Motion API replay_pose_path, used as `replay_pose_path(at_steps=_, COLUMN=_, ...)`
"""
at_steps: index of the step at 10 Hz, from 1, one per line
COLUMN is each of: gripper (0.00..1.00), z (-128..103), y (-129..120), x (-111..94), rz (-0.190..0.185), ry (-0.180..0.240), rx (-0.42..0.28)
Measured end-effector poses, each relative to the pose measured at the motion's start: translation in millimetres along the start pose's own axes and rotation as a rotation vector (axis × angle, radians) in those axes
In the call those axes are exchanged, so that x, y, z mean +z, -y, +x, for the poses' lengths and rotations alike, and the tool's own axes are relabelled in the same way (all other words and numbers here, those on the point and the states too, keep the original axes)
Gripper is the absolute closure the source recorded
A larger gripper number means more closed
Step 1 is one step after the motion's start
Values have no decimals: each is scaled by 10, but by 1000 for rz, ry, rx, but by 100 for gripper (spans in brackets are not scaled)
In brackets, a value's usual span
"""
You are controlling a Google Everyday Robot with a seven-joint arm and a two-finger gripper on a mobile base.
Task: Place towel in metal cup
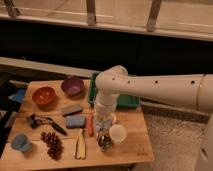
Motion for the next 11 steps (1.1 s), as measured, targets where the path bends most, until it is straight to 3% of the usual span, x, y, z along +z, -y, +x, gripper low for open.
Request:
replay_pose_path(at_steps=2, gripper=100, z=216, y=323, x=81, rz=18, ry=-39, rx=96)
replay_pose_path(at_steps=4, gripper=100, z=386, y=394, x=156, rz=25, ry=-66, rx=124)
replay_pose_path(at_steps=10, gripper=100, z=562, y=97, x=284, rz=23, ry=-98, rx=110)
replay_pose_path(at_steps=11, gripper=95, z=574, y=78, x=302, rz=21, ry=-103, rx=112)
